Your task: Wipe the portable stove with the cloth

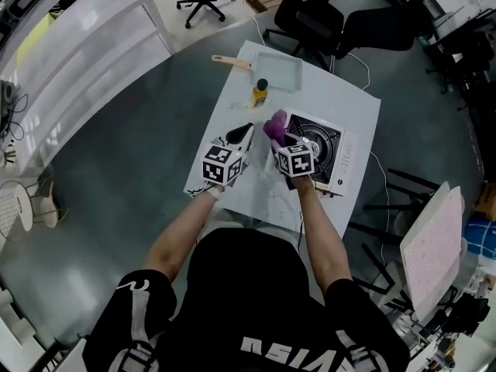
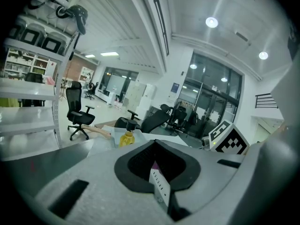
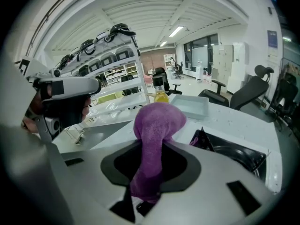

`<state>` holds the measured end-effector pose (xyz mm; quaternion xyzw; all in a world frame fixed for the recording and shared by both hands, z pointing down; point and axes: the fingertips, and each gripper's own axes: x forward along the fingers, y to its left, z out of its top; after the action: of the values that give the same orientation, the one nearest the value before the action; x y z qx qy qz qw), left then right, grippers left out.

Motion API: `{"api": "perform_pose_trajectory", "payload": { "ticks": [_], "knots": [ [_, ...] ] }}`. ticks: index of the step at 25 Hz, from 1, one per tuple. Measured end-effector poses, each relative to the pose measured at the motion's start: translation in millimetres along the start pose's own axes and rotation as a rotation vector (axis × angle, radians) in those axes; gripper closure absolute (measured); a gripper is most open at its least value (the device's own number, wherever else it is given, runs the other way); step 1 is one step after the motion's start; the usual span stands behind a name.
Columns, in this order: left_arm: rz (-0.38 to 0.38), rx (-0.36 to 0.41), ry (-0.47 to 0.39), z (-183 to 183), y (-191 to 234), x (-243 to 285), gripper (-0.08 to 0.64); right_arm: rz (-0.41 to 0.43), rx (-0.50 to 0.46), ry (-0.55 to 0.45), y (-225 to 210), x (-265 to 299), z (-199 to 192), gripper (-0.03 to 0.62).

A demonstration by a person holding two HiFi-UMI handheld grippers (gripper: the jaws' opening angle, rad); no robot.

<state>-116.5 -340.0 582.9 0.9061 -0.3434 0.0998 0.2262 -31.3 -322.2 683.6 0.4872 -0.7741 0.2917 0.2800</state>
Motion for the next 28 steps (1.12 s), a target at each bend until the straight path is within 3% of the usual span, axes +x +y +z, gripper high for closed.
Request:
{"api": "perform_pose_trajectory", "payload": {
  "ticks": [16, 28],
  "knots": [
    [0.029, 0.005, -0.022, -16.2, -27.4, -40.8, 0.554, 0.041, -0.014, 0.019, 43.5, -26.0, -44.4, 0.488],
    [0.098, 0.000, -0.043, -36.8, -61.4, -93.2, 0.554, 0.119, -0.051, 0.029, 89.3, -56.6, -86.3, 0.488]
  ]
}}
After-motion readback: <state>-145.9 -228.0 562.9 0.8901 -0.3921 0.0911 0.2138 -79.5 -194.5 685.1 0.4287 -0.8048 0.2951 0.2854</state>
